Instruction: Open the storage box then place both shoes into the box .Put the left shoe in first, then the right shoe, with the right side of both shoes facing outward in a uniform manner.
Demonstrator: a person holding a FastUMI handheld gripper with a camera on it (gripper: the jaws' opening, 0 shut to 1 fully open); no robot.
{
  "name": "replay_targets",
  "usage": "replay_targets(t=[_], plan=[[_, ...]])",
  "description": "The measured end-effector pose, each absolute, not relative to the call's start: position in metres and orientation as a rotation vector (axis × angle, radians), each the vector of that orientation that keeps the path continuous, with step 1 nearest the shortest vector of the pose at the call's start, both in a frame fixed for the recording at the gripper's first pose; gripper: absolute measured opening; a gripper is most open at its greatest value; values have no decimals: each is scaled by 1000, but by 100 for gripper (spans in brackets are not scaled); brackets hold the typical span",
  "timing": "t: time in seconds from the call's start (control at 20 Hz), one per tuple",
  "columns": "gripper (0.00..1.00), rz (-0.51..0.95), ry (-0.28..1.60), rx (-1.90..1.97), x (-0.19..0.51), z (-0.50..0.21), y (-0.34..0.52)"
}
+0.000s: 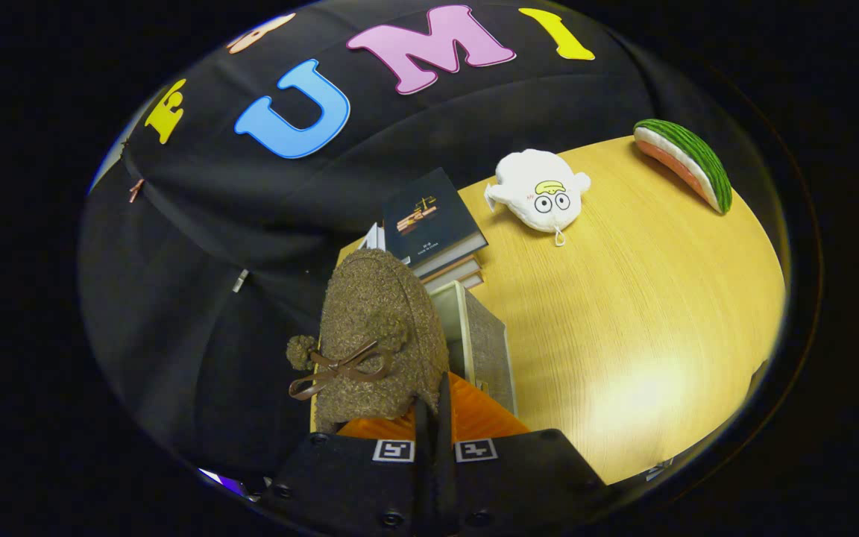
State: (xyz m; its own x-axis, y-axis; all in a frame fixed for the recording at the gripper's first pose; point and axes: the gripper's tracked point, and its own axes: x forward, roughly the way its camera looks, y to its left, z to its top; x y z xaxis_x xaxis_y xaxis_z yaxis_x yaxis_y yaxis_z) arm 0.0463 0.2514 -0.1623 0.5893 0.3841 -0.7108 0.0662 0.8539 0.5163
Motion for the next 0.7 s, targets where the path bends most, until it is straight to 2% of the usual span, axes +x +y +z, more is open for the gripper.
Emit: replay_targets(t=[0.25, 0.35, 0.6, 0.7], plan=[[7, 163, 970, 472, 42, -184, 262], [14, 188, 970, 504, 41, -178, 274], [98, 255, 859, 550, 38, -129, 288], [98, 289, 786, 485, 36, -107, 281]])
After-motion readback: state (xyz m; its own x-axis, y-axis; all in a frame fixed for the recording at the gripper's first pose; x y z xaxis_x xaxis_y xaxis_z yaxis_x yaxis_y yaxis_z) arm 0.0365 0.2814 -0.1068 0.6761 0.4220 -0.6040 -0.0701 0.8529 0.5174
